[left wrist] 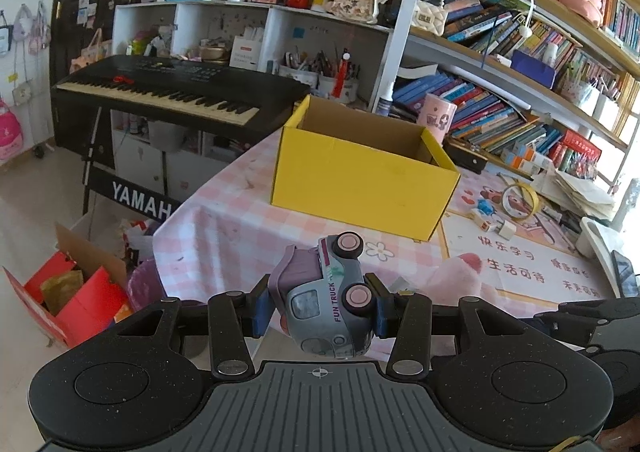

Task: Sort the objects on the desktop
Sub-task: 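Lift the grey truck with the left tool while the right tool carries the pink pig toward the box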

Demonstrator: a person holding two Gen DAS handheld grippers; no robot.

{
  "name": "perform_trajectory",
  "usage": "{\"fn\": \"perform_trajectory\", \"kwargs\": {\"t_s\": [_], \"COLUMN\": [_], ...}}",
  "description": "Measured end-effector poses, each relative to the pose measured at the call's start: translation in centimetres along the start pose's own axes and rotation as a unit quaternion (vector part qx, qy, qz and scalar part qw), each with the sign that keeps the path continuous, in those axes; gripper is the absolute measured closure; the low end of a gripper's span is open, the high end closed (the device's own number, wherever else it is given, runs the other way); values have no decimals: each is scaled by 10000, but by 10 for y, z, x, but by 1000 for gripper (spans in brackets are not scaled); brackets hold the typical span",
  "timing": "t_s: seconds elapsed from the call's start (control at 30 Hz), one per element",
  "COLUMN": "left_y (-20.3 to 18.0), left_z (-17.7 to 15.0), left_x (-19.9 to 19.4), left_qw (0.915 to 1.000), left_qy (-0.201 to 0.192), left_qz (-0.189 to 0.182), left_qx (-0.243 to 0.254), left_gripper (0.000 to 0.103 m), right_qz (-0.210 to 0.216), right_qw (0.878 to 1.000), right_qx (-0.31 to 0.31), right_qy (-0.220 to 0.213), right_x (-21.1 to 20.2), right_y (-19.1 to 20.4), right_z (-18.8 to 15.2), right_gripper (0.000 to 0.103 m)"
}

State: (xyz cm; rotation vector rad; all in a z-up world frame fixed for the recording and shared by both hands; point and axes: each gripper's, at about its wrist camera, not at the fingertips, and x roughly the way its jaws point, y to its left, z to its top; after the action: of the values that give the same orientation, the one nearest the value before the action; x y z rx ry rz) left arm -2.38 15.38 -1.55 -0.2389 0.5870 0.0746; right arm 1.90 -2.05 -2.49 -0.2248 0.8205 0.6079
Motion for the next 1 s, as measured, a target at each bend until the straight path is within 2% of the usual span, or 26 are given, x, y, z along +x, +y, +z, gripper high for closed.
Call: {"fn": "perform_trajectory", "kwargs": {"t_s": [0.37, 0.53, 0.73, 1.0], "left_y": [-3, -8, -21, -44], "left_z": [7, 20, 58, 116], "left_x": [13, 24, 40, 78], "left_qw": [9999, 9999, 9992, 9953], "left_qy": [76, 7, -353, -865], "left_qz": [83, 125, 53, -23], "left_qx": [27, 59, 195, 436], "left_gripper": [58, 58, 58, 58], "right_qz": [149, 265, 235, 90], "right_qw": [9999, 9996, 9990, 9935], "right_qx": [18, 23, 34, 235], "right_qy": [71, 40, -366, -1107], "right_x": [14, 22, 23, 23], "right_y": [-5, -12, -32, -78], "right_z": [7, 14, 45, 108], "right_gripper": [45, 45, 45, 45]}}
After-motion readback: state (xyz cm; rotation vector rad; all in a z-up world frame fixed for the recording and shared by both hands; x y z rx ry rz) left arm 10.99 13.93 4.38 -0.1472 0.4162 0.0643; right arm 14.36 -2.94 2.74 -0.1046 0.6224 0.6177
